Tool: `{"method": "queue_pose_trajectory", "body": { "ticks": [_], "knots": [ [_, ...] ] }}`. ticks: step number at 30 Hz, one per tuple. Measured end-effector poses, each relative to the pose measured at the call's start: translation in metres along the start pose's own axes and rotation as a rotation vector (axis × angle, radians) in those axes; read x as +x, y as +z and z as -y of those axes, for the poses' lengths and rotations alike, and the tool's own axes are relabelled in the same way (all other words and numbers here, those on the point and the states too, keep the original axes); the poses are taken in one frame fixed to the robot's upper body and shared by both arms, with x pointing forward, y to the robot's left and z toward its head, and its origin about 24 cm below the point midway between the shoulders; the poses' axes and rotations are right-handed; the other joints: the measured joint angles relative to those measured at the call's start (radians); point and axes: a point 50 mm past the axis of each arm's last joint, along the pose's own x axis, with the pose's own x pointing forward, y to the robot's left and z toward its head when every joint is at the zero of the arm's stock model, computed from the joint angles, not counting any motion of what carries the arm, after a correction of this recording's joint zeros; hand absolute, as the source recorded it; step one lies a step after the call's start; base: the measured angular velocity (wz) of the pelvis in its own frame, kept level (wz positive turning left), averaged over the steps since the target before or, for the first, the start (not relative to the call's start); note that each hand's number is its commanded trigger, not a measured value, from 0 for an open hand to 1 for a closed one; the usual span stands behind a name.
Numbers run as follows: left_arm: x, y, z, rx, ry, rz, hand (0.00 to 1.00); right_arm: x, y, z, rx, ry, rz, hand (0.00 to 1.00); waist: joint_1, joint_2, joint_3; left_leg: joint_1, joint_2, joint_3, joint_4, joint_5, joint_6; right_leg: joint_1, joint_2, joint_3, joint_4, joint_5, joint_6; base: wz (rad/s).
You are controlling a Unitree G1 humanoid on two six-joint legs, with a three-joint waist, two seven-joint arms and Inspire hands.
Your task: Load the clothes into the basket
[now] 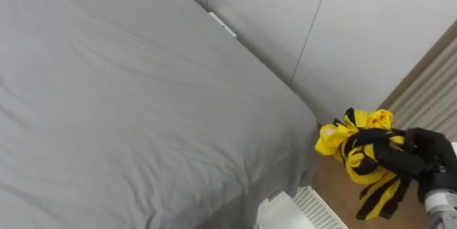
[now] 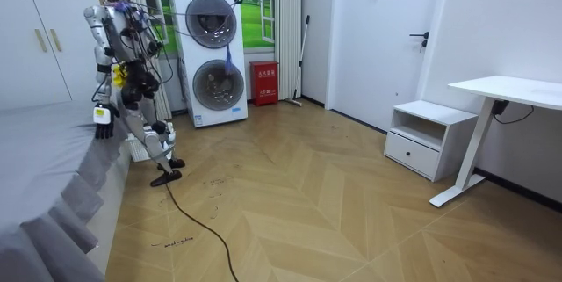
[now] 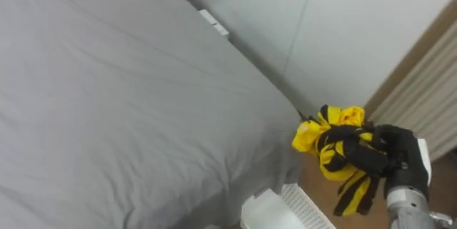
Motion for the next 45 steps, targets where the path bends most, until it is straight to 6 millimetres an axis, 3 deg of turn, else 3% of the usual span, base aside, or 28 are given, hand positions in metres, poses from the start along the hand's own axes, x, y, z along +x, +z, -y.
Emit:
{"method": "queue_pose_trajectory", "body": {
  "ticks": [5, 7, 9, 11, 18, 19, 20, 23, 27, 31, 36, 45],
  "knots": [
    [0.001, 0.008, 0.008, 0.018, -0.028, 0.013, 0.0, 0.007, -0.004, -0.004, -0.048, 0.011, -0.015, 1.0, -0.01, 0.037, 0.0022, -0.073, 0.002, 0.0, 0.024, 0.0, 0.0, -0.097, 0.003, 0.031, 0.041, 0.008, 0.002, -0.27],
    [0.002, 0.012, 0.011, 0.016, -0.032, 0.021, 0.0, 0.012, -0.008, -0.006, -0.083, 0.008, -0.04, 1.0, -0.009, 0.05, 0.0021, -0.111, 0.001, -0.001, 0.031, 0.0, 0.0, -0.141, 0.004, 0.034, 0.067, 0.007, 0.003, -0.15],
    [0.004, 0.024, 0.016, 0.013, -0.048, 0.053, 0.0, 0.018, -0.013, -0.008, -0.101, 0.003, -0.072, 1.0, -0.009, 0.064, 0.0074, -0.168, 0.001, -0.004, 0.051, 0.0, 0.001, -0.207, 0.002, 0.034, 0.102, 0.007, 0.003, 0.0],
    [0.004, 0.029, 0.019, 0.012, -0.059, 0.071, 0.0, 0.023, -0.016, -0.012, -0.102, 0.004, -0.092, 1.0, -0.007, 0.075, 0.0062, -0.21, 0.001, -0.004, 0.061, 0.001, 0.002, -0.255, 0.002, 0.034, 0.124, 0.007, 0.003, 0.0],
    [0.005, 0.047, 0.024, -0.068, -0.105, 0.117, 0.0, 0.046, -0.005, -0.029, -0.134, -0.013, -0.076, 0.99, 0.019, 0.121, 0.0087, -0.326, -0.002, -0.018, 0.085, 0.016, 0.026, -0.392, -0.003, 0.031, 0.175, 0.008, 0.001, -0.02],
    [0.005, 0.048, 0.024, -0.071, -0.106, 0.119, 0.0, 0.046, -0.006, -0.03, -0.139, -0.009, -0.08, 0.13, 0.027, 0.121, 0.0086, -0.331, -0.003, -0.02, 0.083, 0.018, 0.028, -0.4, -0.003, 0.029, 0.18, 0.008, 0.0, 0.12],
    [0.005, 0.049, 0.024, -0.071, -0.106, 0.124, 0.0, 0.045, -0.008, -0.033, -0.145, 0.0, -0.088, 0.0, 0.039, 0.122, 0.0082, -0.345, -0.003, -0.03, 0.083, 0.018, 0.029, -0.417, -0.003, 0.024, 0.19, 0.007, -0.003, 0.14],
    [0.005, 0.05, 0.025, -0.064, -0.109, 0.126, 0.0, 0.046, -0.015, -0.038, -0.164, 0.013, -0.118, 0.0, 0.062, 0.121, 0.009, -0.381, -0.006, -0.042, 0.083, 0.031, 0.032, -0.451, -0.012, -0.001, 0.201, 0.006, -0.008, 0.27],
    [0.005, 0.054, 0.031, -0.032, -0.124, 0.138, 0.0, 0.043, -0.035, -0.038, -0.174, 0.013, -0.202, 0.0, 0.087, 0.12, 0.0096, -0.405, -0.023, -0.092, 0.059, 0.061, 0.035, -0.465, -0.033, -0.042, 0.202, 0.002, -0.012, 0.36],
    [0.005, 0.056, 0.036, 0.006, -0.139, 0.143, 0.0, 0.038, -0.053, -0.039, -0.188, 0.027, -0.282, 0.0, 0.112, 0.118, 0.0106, -0.415, -0.026, -0.116, 0.057, 0.061, 0.036, -0.466, -0.039, -0.062, 0.2, -0.006, -0.013, 0.21],
    [0.004, 0.059, 0.039, 0.032, -0.156, 0.158, 0.0, 0.036, -0.061, -0.039, -0.177, 0.027, -0.325, 0.0, 0.108, 0.121, 0.0107, -0.428, -0.022, -0.139, 0.057, 0.062, 0.036, -0.462, -0.047, -0.09, 0.189, -0.006, -0.014, 0.13],
    [0.004, 0.059, 0.039, 0.044, -0.166, 0.159, 0.0, 0.035, -0.063, -0.038, -0.11, 0.015, -0.341, 0.0, 0.106, 0.117, 0.0131, -0.433, -0.026, -0.142, 0.051, 0.062, 0.036, -0.461, -0.051, -0.095, 0.183, -0.011, -0.009, 0.02]
  ]
}}
